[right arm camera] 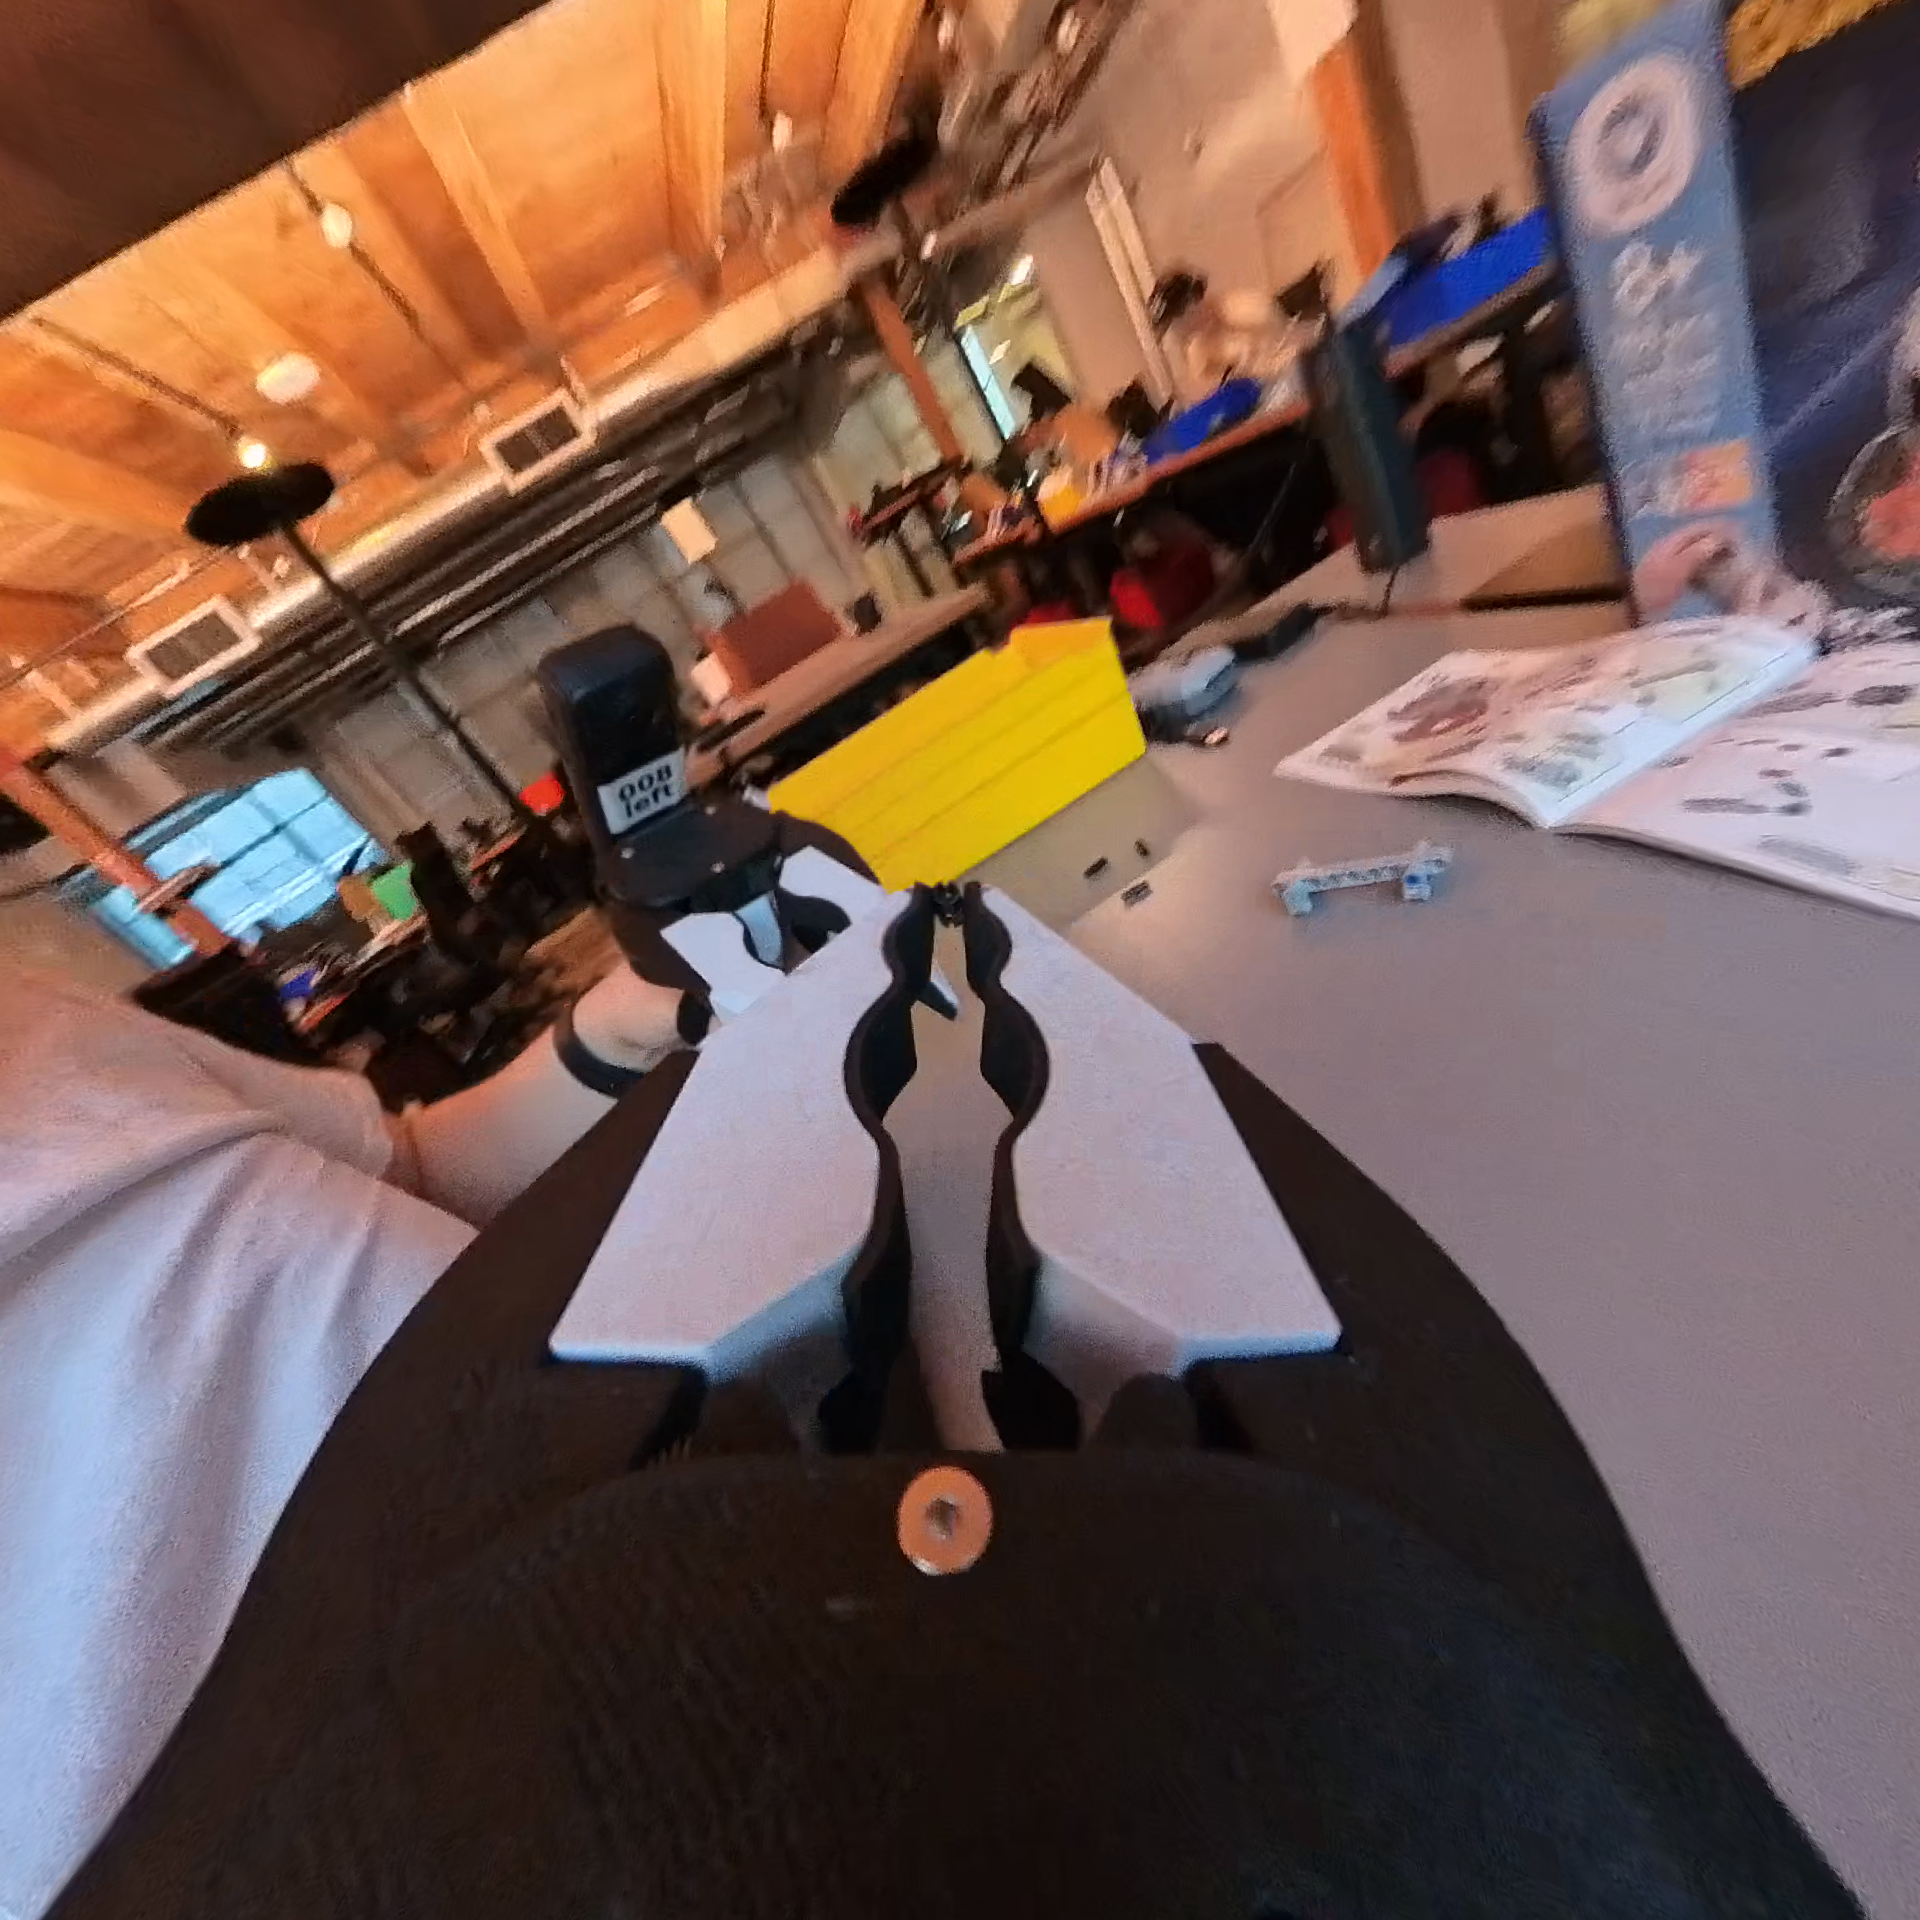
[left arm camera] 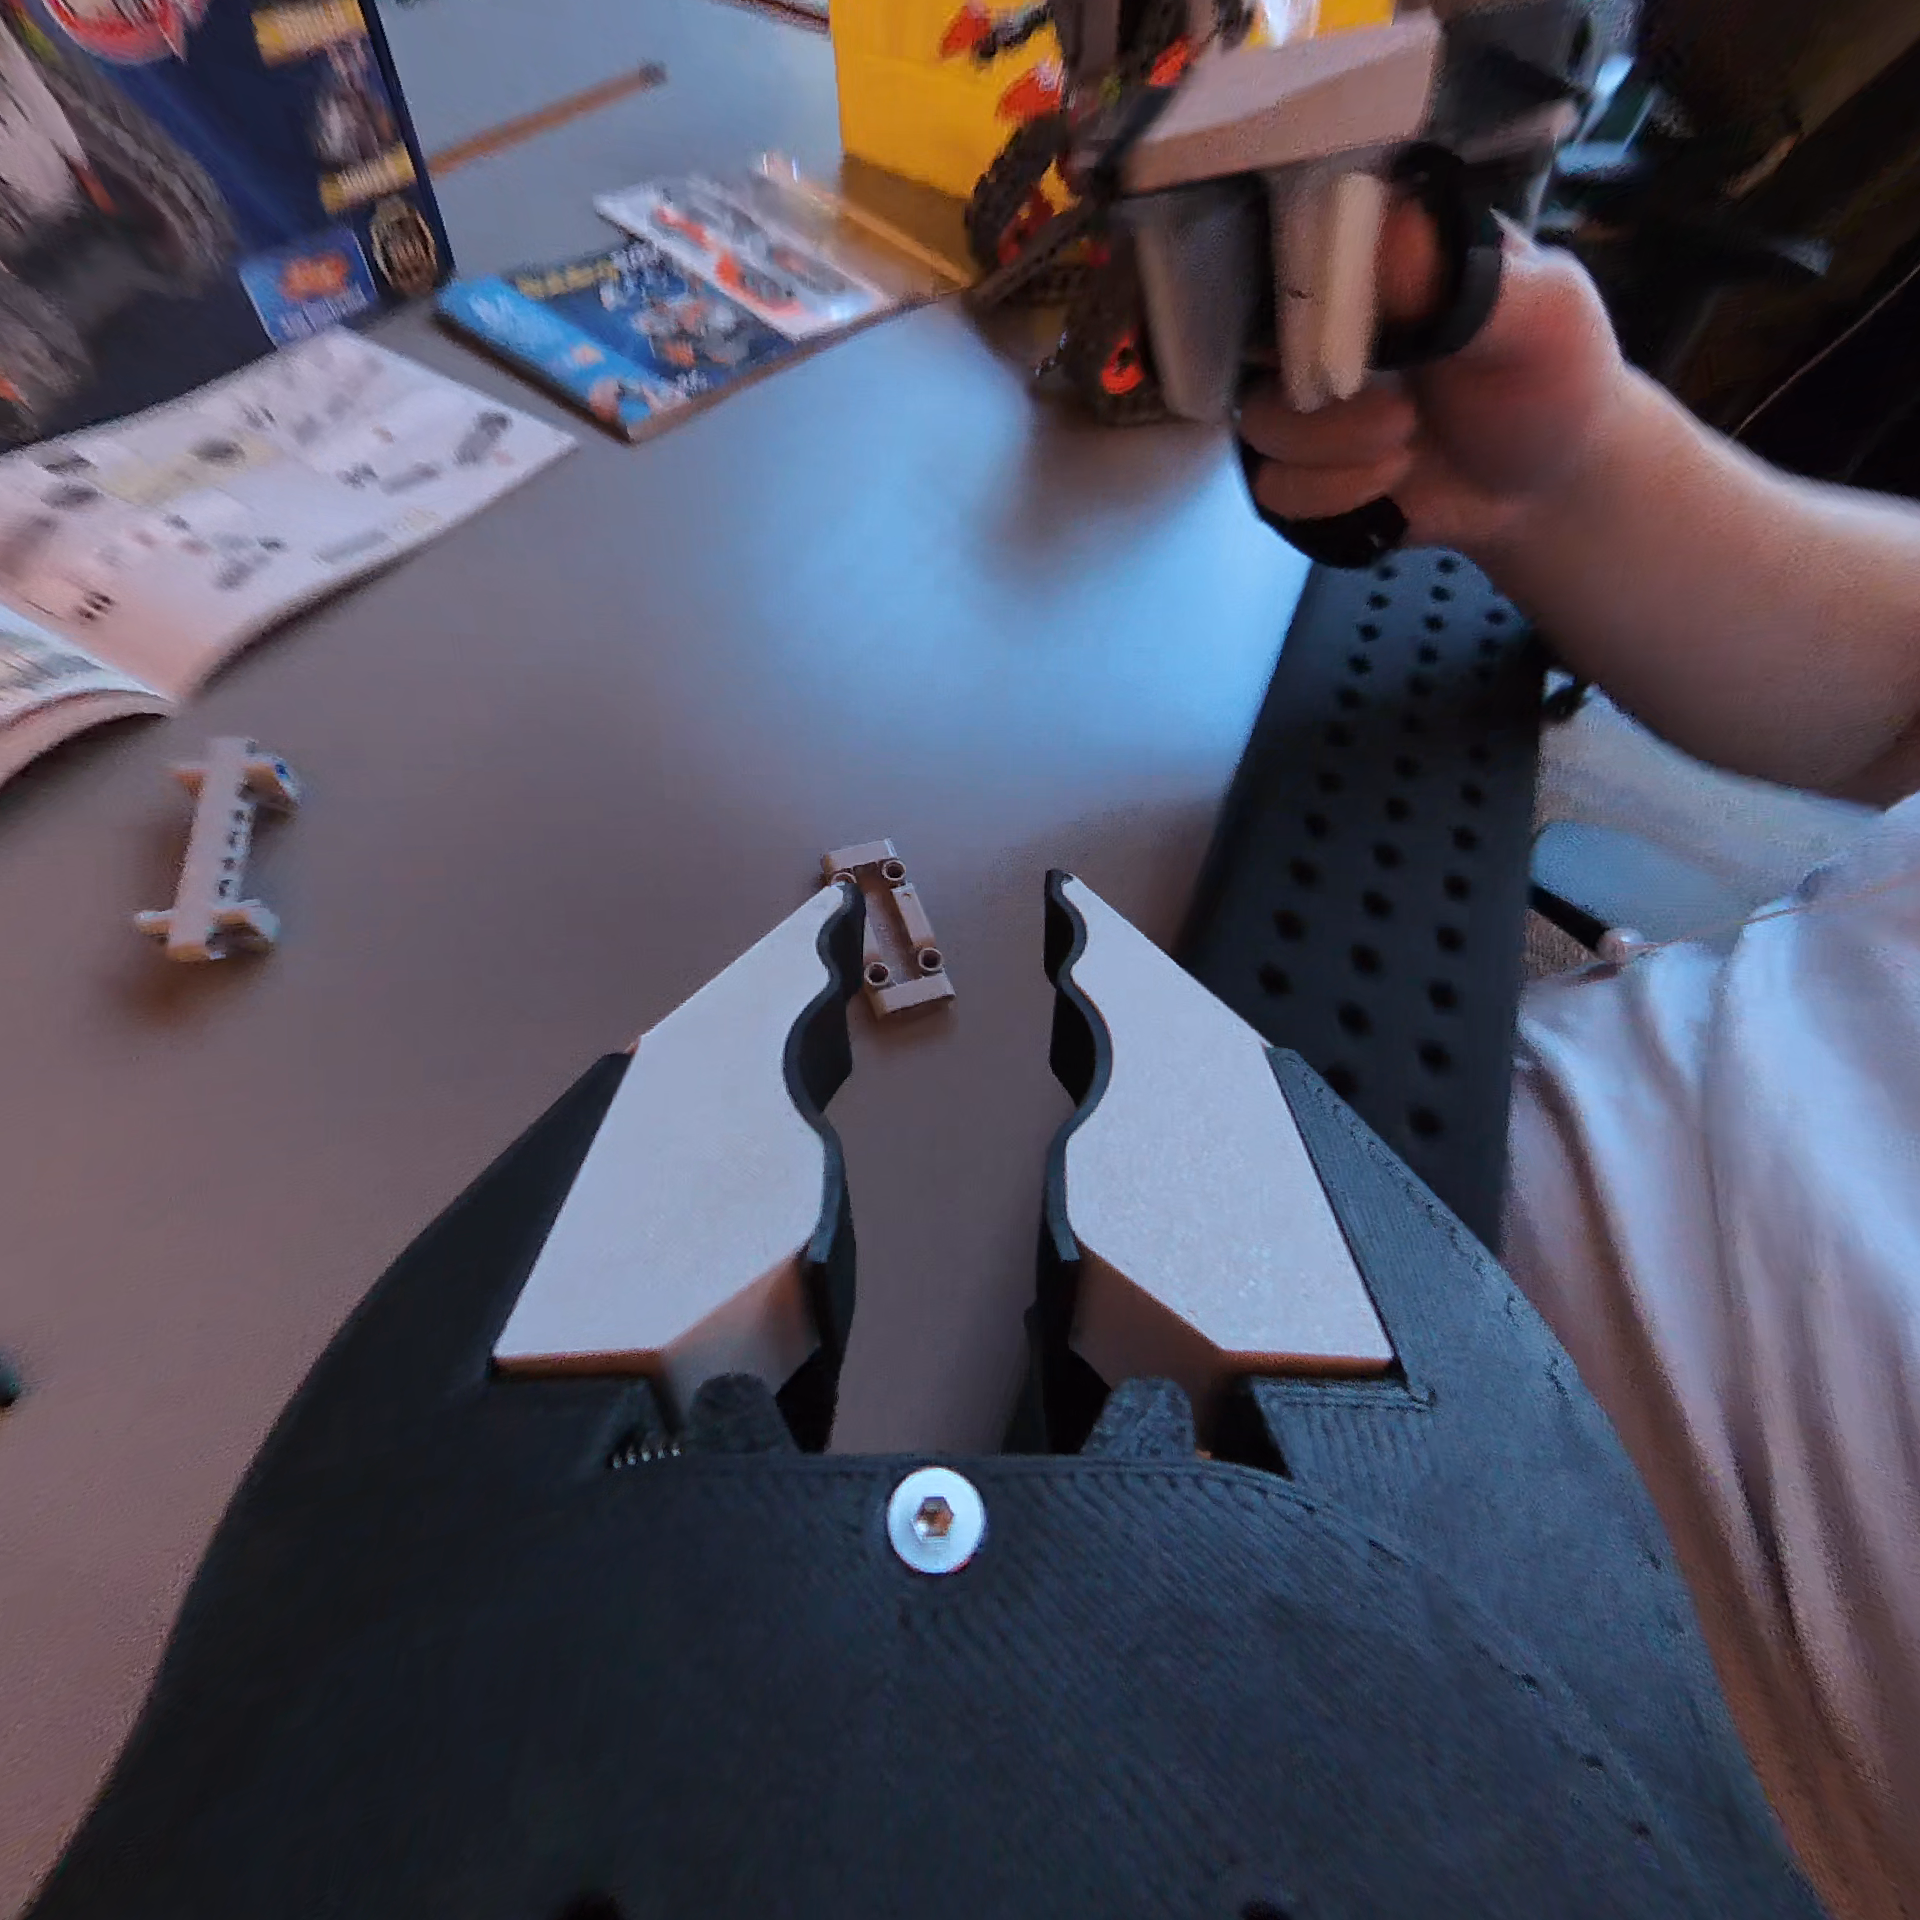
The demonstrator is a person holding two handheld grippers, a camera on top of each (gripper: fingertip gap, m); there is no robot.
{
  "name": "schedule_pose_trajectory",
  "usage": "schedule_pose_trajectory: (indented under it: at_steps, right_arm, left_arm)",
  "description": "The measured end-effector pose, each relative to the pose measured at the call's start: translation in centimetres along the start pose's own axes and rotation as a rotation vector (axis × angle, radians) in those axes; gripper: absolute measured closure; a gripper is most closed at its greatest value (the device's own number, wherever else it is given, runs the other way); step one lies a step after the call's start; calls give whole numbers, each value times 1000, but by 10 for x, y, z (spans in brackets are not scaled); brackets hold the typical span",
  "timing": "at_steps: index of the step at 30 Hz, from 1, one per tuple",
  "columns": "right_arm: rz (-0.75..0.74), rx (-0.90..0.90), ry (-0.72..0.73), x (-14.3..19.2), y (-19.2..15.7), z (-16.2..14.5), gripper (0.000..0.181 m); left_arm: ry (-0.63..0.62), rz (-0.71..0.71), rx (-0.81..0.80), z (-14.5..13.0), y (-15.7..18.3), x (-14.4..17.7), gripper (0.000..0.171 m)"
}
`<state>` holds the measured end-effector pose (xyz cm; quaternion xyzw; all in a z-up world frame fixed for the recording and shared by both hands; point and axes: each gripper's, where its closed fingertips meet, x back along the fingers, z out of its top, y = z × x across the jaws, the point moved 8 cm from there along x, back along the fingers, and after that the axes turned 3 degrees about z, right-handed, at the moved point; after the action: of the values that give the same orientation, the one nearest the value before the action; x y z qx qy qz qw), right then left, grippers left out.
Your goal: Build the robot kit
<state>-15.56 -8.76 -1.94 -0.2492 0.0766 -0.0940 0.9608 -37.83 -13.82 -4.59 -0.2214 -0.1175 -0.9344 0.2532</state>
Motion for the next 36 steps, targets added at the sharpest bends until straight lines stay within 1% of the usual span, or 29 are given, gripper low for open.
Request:
schedule_pose_trajectory:
  at_steps: [2, 4, 6, 10, 12, 15, 17, 19, 20, 22, 23, 24, 25, 27, 28, 30, 31, 33, 34, 35, 36]
  right_arm:
    - [11, 27, -77, -17, 19, 1, 177]
    - [-35, 62, -149, -29, 42, 1, 176]
    - [-41, 98, -195, -39, 62, 2, 176]
    - [-38, 113, -199, -53, 94, 7, 176]
    - [-15, 99, -189, -55, 99, 8, 176]
    - [20, 89, -195, -49, 93, 6, 176]
    - [10, 103, -217, -44, 89, 1, 176]
    - [7, 98, -230, -44, 84, -1, 176]
    - [8, 98, -231, -45, 82, 0, 176]
    - [-24, 114, -261, -45, 82, -2, 176]
    - [-54, 128, -292, -45, 85, -5, 176]
    - [-86, 141, -334, -45, 88, -9, 176]
    - [-110, 154, -372, -45, 91, -13, 176]
    - [-125, 181, -433, -47, 94, -20, 176]
    - [-125, 192, -459, -47, 94, -23, 176]
    - [-117, 213, -500, -50, 92, -29, 176]
    - [-107, 218, -510, -51, 91, -31, 176]
    - [-64, 200, -509, -53, 88, -32, 176]
    - [-25, 175, -492, -54, 85, -31, 176]
    - [17, 148, -464, -55, 82, -29, 176]
    - [63, 112, -428, -57, 78, -25, 176]
  left_arm:
    - [-70, 32, -4, -2, -5, -14, 131]
    - [-173, 39, 12, -10, -6, -31, 124]
    - [-245, 55, 13, -20, -3, -46, 125]
    - [-322, 165, -13, -33, -3, -63, 130]
    - [-333, 223, -25, -32, -3, -62, 138]
    - [-353, 235, -61, -33, 2, -64, 149]
    - [-361, 253, -63, -32, 0, -65, 149]
    - [-370, 321, -64, -32, -9, -62, 150]
    - [-376, 374, -54, -32, -16, -58, 150]
    - [-391, 507, 37, -35, -31, -49, 150]
    - [-385, 522, 104, -36, -33, -47, 150]
    - [-374, 485, 168, -36, -30, -47, 145]
    - [-354, 445, 211, -35, -25, -47, 131]
    - [-344, 377, 237, -35, -16, -46, 131]
    - [-355, 368, 227, -36, -15, -44, 131]
    - [-383, 363, 169, -38, -15, -38, 130]
    - [-385, 349, 112, -38, -16, -36, 129]
    - [-357, 401, 0, -34, -26, -31, 132]
    - [-331, 405, -42, -29, -29, -28, 131]
    - [-285, 379, -63, -23, -30, -27, 133]
    - [-214, 327, -58, -14, -30, -28, 135]
